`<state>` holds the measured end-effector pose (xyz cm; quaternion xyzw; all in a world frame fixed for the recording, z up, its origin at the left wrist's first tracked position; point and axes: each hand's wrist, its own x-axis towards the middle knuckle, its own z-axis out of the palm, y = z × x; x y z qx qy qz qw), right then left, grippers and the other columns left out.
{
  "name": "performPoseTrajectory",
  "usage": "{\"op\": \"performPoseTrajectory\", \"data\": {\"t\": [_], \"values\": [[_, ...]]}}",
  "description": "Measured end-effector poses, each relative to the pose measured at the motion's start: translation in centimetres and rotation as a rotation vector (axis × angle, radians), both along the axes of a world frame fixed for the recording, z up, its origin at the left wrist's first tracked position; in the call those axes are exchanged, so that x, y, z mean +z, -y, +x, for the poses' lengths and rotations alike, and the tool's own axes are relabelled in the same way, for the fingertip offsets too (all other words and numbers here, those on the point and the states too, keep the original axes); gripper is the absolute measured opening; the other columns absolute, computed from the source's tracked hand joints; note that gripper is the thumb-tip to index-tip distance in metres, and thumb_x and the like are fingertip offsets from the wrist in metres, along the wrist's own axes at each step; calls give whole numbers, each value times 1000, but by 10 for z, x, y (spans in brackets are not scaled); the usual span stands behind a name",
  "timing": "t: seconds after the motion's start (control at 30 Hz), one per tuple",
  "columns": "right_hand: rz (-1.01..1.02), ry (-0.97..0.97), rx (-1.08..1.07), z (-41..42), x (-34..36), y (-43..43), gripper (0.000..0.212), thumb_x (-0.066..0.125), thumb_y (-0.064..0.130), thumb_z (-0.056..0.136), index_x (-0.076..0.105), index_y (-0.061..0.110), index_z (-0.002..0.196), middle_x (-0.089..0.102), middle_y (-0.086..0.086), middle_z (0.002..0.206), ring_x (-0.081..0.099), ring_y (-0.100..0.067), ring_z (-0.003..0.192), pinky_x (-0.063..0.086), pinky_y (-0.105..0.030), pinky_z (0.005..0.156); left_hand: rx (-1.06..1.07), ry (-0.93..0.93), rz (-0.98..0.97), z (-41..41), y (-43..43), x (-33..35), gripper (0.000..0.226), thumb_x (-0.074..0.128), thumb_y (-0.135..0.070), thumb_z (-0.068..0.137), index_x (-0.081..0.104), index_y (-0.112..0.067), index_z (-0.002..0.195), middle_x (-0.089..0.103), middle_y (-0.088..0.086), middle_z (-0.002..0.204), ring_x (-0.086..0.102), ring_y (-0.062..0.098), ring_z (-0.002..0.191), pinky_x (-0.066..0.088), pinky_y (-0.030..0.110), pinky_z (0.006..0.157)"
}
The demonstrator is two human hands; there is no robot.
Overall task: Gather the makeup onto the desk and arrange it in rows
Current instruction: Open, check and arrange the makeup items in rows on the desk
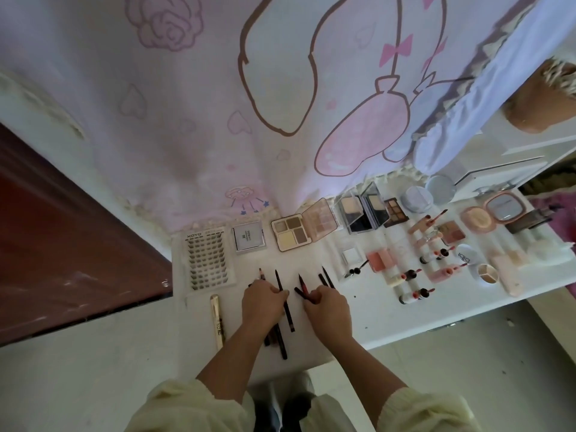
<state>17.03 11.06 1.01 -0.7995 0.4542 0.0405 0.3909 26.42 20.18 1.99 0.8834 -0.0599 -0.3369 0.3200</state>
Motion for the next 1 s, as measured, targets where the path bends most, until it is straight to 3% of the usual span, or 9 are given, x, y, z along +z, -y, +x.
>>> {"op": "performPoseTrajectory", "data": {"t": [0.17,0.3,0.4,0.53,0.7,0.9,1.0], "values": [[-99,-84,137,0,0,0,15,60,28,91,53,22,79,52,9,73,46,-1,59,28,-11,51,-44,23,52,7,9,-3,42,68,-18,83,50,-12,44,48,-2,43,45,7,41,31,13,41],[-123,-101,185,-1,-4,1,16,59,30,92,55,20,80,54,6,78,47,-4,61,29,-10,53,-86,26,74,8,15,-9,28,69,-17,81,63,-2,58,57,5,52,48,9,44,33,11,40],[-137,-96,219,-2,-7,1,17,58,32,93,61,18,83,58,4,78,49,-5,63,33,-10,54,-69,13,66,9,17,-13,29,70,-17,81,61,-5,56,58,4,52,50,10,44,35,13,41],[-118,-97,239,-2,-8,2,21,57,28,94,70,11,96,68,-2,92,61,-10,76,45,-16,68,-37,1,56,8,20,-17,25,73,-20,82,71,-3,64,63,1,54,57,7,44,37,7,41],[-113,-64,254,-4,-9,5,21,57,27,94,71,13,101,68,-1,98,61,-10,81,41,-13,68,-17,-13,22,7,19,-17,17,74,-16,82,76,-2,74,69,5,64,62,7,50,40,3,43],[-104,-50,267,-3,-9,6,21,57,23,93,72,11,101,67,-3,101,64,-14,86,47,-18,74,-16,-25,-4,5,17,-15,10,71,-10,83,76,-2,78,73,10,73,69,16,61,51,12,55],[-106,-47,271,-4,-8,6,21,56,22,93,72,11,100,67,-2,101,64,-14,87,48,-18,75,35,-53,-57,6,13,-14,10,70,-7,85,74,-2,77,73,12,77,71,20,66,60,28,69]]}}
